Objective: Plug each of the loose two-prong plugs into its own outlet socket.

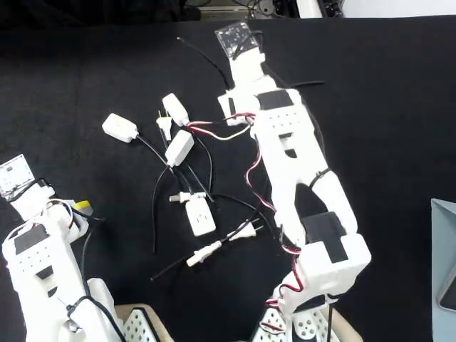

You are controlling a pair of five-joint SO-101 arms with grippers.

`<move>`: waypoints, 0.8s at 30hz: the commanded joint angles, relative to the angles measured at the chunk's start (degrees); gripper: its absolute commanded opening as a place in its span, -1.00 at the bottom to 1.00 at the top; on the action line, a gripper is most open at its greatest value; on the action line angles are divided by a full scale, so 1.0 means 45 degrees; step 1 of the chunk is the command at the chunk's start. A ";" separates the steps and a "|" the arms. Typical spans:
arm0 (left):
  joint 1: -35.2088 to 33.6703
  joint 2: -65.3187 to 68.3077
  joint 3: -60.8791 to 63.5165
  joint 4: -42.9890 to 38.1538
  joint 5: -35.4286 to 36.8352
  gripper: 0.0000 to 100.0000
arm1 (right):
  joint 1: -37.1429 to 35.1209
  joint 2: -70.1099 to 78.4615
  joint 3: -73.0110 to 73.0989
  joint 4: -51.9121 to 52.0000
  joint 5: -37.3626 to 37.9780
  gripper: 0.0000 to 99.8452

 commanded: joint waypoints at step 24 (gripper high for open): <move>0.0068 -0.0274 -0.0068 -0.0156 0.0059 -0.41 | -0.6466 -0.3565 0.4249 0.9495 -0.7971 -0.76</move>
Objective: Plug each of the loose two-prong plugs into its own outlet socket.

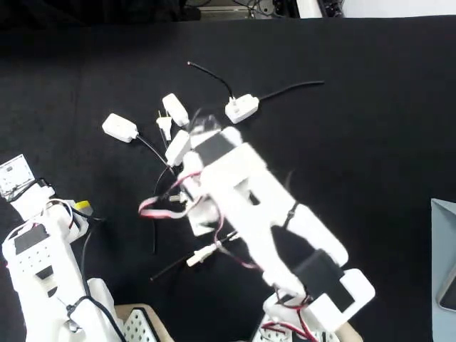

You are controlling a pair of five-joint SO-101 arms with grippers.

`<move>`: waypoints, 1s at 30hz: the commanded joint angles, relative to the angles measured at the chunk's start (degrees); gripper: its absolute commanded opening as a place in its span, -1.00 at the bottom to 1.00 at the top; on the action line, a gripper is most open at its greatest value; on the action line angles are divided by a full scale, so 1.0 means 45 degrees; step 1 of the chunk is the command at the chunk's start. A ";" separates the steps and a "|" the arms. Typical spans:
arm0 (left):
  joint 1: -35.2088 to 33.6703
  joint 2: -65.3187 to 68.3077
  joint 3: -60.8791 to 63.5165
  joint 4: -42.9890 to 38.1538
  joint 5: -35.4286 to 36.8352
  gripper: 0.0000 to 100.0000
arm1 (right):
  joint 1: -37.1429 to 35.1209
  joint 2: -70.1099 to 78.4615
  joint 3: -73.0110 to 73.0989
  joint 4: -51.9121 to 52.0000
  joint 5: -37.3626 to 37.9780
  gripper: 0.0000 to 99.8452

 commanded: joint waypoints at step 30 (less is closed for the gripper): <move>0.0049 -0.0254 -0.0068 -0.0137 0.0059 -0.41 | -0.1446 0.2198 0.3077 -0.5372 -0.2422 -0.76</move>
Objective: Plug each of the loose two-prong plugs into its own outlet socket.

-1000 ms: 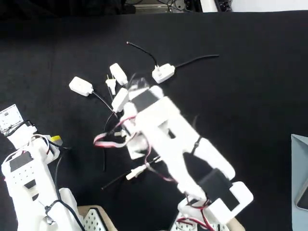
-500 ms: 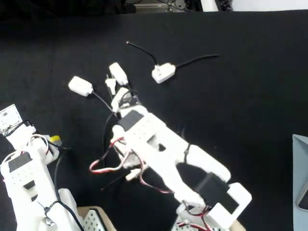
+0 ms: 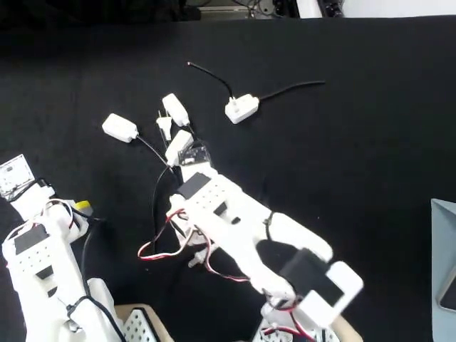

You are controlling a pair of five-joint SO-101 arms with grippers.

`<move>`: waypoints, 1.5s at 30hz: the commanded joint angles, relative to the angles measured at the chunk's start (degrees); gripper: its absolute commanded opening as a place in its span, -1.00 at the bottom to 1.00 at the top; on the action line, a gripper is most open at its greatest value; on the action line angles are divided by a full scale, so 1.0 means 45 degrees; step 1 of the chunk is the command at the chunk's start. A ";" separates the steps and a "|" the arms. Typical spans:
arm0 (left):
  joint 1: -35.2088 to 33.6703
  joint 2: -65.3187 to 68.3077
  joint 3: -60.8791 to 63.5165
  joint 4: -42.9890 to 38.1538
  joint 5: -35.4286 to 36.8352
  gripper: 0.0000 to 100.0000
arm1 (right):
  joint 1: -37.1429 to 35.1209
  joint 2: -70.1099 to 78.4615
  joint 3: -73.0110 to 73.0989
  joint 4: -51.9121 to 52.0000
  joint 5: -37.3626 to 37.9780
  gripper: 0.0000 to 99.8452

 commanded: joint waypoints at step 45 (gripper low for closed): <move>0.0068 -0.0234 -0.0049 -0.0176 0.0059 -0.41 | 0.2129 -0.5089 0.3448 -0.1289 0.1973 -0.61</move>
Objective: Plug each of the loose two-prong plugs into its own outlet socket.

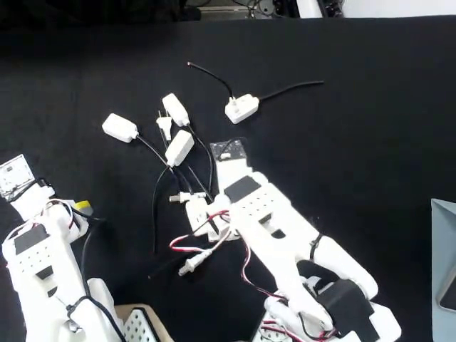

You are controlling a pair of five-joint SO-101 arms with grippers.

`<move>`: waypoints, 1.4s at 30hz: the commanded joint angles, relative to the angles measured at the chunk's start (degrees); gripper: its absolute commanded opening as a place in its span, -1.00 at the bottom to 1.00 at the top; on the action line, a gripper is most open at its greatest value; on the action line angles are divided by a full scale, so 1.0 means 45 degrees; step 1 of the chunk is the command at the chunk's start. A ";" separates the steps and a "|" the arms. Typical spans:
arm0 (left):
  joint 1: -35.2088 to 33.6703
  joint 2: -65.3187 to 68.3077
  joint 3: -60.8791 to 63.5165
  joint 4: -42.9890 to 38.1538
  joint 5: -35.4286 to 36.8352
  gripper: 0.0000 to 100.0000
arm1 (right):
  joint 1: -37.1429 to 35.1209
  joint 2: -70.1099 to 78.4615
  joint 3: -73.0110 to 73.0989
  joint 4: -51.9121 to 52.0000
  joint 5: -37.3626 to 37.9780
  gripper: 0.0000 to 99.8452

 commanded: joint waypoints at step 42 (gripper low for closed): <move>0.0127 -0.0234 -0.0049 -0.0176 0.0059 -0.41 | 0.5626 -0.0772 -0.2198 -0.1524 0.5705 -0.98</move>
